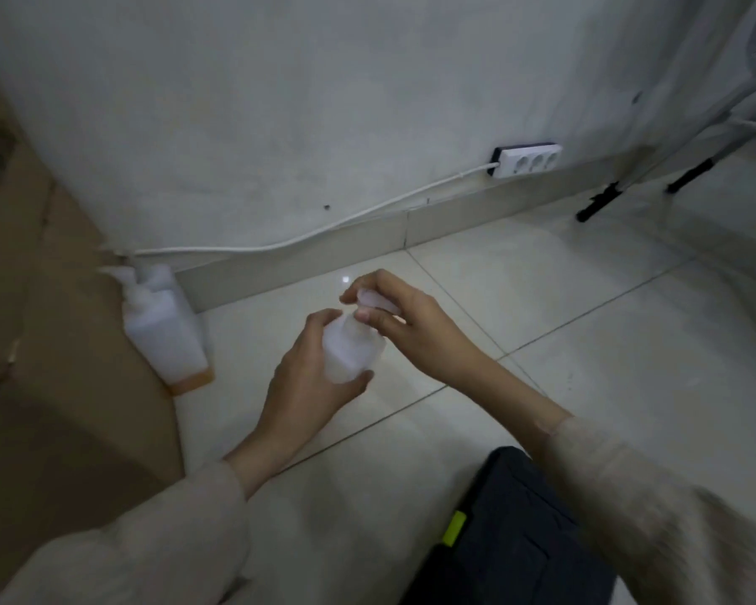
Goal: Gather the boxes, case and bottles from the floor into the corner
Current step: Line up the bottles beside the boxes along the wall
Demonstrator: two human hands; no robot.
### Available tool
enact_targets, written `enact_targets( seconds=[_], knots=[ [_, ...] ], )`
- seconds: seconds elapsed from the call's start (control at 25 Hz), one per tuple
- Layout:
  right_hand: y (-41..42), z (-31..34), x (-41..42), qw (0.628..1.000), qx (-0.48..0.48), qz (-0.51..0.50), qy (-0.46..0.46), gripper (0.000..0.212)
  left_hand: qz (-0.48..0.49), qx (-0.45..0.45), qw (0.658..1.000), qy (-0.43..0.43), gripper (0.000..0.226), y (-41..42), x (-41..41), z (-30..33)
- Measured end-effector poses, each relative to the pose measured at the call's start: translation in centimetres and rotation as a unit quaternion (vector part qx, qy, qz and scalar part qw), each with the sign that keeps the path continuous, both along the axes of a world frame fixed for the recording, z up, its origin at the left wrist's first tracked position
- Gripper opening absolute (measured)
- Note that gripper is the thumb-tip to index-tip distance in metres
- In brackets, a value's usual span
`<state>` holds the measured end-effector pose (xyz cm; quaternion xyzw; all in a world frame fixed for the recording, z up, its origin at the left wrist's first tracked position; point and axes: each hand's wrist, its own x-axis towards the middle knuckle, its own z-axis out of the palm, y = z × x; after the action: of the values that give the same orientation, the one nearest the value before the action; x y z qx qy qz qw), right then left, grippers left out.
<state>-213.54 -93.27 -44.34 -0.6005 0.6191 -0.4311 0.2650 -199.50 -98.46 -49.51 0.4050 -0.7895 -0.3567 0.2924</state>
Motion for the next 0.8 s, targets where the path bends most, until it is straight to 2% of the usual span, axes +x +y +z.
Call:
enact_targets(
  seconds=[0.08,0.12,0.2,0.28,0.48,0.64,0.8],
  knots=[
    [-1.8,-1.5,1.7,1.000,0.022,-0.004,-0.007,0.039,0.068,0.020,0.997,0.030,0.074,-1.2,1.8,-0.6],
    [-2.6,-2.3,2.6,0.998,0.065,-0.001,-0.014,0.047,0.091,0.029,0.994,0.046,0.074,-1.9,2.6,-1.1],
    [-3.9,-3.8,4.4,0.984,0.173,0.033,-0.037,0.051,0.105,0.037,0.992,0.051,0.073,-3.0,4.2,-2.1],
    [-4.9,-5.1,6.1,0.971,0.219,0.083,-0.055,0.047,0.106,0.034,0.993,0.024,0.069,-3.9,5.8,-3.3],
    [-7.6,-7.8,8.9,0.963,0.205,0.142,-0.104,0.045,0.146,0.025,0.989,-0.017,0.066,-6.0,8.5,-4.2],
    [-9.4,-9.8,11.4,0.948,0.248,0.120,-0.157,0.044,0.186,0.013,0.982,-0.037,0.068,-6.7,10.3,-4.2],
    [-11.3,-11.7,14.8,0.953,0.218,0.091,-0.187,0.047,0.244,-0.032,0.968,-0.041,0.070,-5.1,11.1,-4.3]
  ],
)
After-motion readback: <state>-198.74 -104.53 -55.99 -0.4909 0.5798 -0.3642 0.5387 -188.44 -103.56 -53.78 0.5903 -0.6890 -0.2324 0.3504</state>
